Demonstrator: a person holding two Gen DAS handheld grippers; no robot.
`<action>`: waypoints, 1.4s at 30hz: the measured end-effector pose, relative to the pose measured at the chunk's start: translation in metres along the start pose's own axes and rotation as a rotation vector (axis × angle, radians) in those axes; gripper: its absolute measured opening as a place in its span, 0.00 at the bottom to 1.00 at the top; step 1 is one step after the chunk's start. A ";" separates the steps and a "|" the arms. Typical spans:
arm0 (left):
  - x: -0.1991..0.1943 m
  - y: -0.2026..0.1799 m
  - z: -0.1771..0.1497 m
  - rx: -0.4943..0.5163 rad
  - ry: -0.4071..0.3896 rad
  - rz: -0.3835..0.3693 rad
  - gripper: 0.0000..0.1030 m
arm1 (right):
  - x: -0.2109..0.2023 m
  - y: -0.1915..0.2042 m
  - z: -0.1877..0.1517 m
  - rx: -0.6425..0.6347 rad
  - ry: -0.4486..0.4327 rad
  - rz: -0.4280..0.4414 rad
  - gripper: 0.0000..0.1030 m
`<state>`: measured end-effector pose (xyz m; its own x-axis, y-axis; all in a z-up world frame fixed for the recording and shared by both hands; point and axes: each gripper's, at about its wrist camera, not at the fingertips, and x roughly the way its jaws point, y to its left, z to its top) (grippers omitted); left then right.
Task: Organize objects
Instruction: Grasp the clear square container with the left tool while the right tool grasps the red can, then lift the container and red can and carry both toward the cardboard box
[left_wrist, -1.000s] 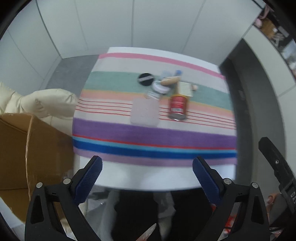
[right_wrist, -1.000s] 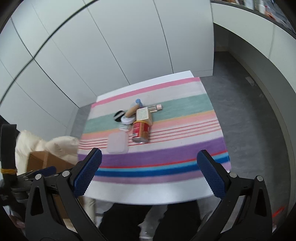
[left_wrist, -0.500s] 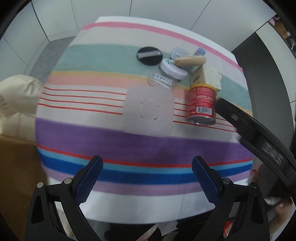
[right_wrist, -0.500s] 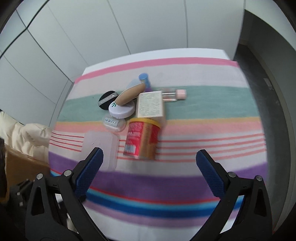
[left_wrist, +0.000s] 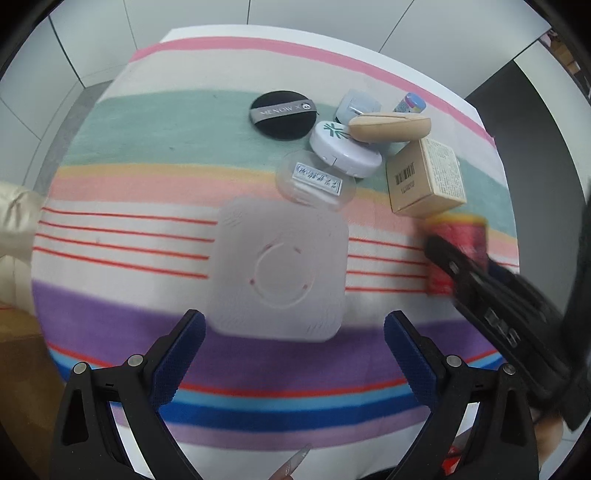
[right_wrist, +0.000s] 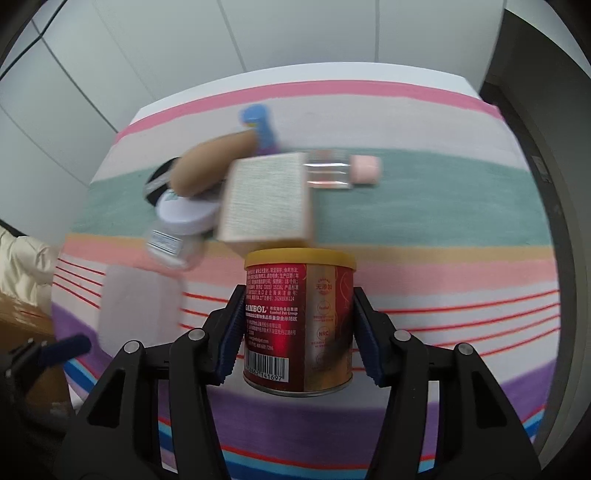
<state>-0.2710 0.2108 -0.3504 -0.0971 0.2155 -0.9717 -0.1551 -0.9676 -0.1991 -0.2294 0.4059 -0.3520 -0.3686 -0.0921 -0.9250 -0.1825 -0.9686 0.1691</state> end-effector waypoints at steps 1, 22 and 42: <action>0.004 0.000 0.004 -0.008 -0.002 0.009 0.95 | -0.003 -0.008 -0.004 0.012 0.001 0.009 0.55; 0.017 -0.012 0.016 0.033 -0.057 0.107 0.80 | -0.050 -0.055 -0.036 -0.021 0.025 -0.060 0.55; -0.172 -0.023 0.015 0.054 -0.251 0.106 0.80 | -0.214 -0.027 -0.001 -0.077 -0.129 -0.135 0.55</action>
<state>-0.2659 0.1976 -0.1768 -0.3550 0.1456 -0.9235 -0.1831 -0.9795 -0.0841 -0.1448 0.4520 -0.1592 -0.4604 0.0652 -0.8853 -0.1699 -0.9853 0.0158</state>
